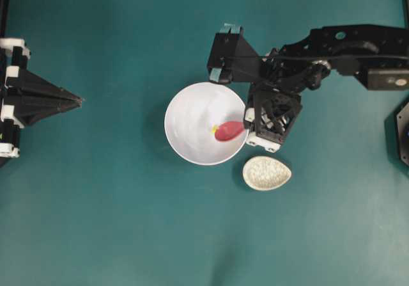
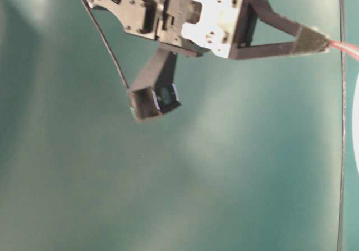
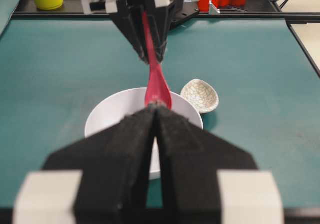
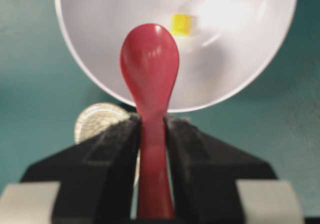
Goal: Scoop the yellow hexagonal prism block from the bowl with a spoon using the right arm.
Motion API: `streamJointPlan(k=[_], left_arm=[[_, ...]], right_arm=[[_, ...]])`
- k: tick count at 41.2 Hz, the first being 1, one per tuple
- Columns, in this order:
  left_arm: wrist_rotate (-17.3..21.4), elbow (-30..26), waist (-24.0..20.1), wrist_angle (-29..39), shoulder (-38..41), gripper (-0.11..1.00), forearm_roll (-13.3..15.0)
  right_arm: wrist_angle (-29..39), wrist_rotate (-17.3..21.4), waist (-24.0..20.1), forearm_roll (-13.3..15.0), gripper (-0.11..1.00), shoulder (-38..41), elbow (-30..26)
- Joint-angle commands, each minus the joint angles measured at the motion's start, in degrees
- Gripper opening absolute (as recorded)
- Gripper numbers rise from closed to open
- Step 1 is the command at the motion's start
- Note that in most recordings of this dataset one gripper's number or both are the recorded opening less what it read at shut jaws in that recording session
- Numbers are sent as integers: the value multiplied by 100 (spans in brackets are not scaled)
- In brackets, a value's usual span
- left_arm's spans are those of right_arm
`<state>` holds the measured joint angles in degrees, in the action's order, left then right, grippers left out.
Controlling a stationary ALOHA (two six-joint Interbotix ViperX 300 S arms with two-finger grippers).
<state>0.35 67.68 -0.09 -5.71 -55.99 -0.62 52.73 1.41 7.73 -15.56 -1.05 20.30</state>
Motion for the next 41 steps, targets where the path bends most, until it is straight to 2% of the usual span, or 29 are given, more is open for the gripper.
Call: streamJointPlan(k=[1, 14, 28, 41], left_arm=[[9, -79, 0, -26, 35, 1, -9], [9, -79, 0, -26, 35, 1, -9], [9, -70, 0, -26, 26, 1, -18], [9, -70, 9, -26, 26, 1, -18]], right_arm=[[9, 123, -62, 167, 24, -9, -167], [-149, 149, -176, 255, 24, 193, -193], [-712, 123, -185, 264, 24, 527, -211], [-1468, 132, -185, 580, 24, 677, -343]])
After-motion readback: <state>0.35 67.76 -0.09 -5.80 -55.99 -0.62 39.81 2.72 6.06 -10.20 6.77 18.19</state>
